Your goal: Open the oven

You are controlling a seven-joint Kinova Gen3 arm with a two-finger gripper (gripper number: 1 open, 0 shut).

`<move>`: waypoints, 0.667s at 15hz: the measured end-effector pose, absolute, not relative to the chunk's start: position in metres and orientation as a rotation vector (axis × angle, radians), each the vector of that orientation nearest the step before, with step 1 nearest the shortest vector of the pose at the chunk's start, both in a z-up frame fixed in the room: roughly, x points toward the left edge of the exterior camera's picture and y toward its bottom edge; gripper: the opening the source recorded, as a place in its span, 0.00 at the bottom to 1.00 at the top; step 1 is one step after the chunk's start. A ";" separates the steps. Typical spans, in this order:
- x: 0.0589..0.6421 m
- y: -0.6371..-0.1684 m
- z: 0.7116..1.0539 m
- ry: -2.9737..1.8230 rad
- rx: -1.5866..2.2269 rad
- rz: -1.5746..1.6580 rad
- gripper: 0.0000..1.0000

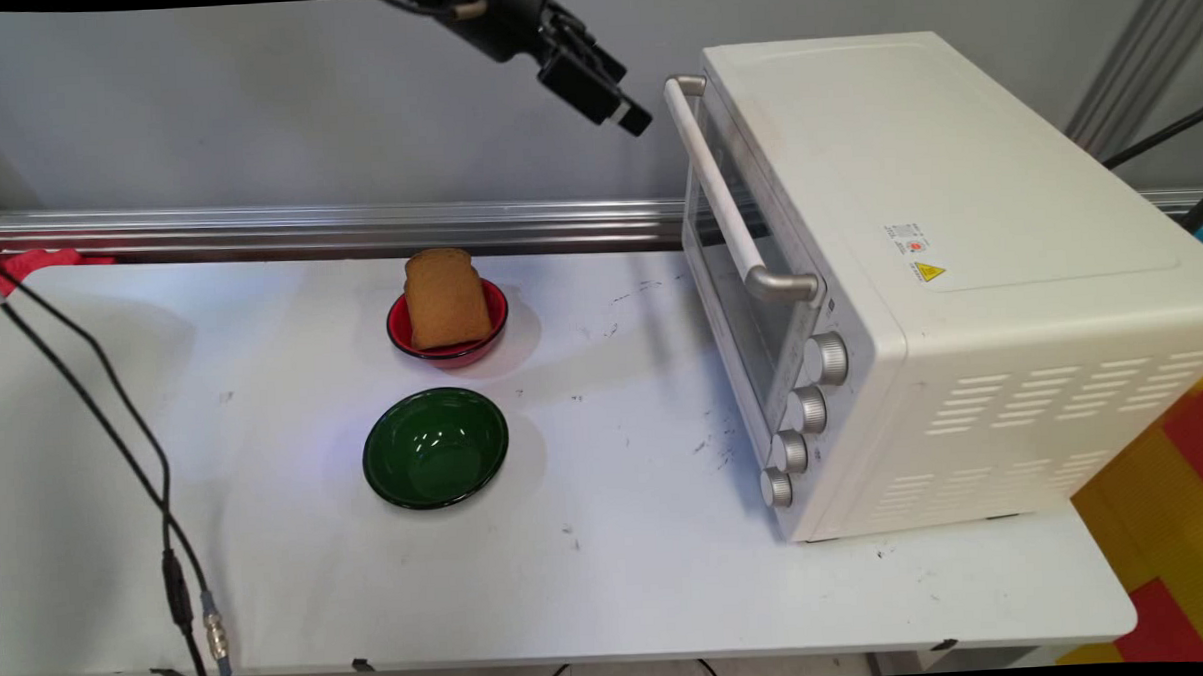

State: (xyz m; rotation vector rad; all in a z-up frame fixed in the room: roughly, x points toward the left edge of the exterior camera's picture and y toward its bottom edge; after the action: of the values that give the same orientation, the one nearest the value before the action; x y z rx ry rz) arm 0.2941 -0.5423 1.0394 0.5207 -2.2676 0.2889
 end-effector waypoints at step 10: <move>0.271 -0.567 1.053 -2.333 0.540 0.224 1.00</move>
State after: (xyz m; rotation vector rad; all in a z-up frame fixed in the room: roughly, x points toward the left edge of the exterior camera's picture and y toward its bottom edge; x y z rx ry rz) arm 0.2714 -0.5668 1.0529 0.5398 -2.3326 0.2237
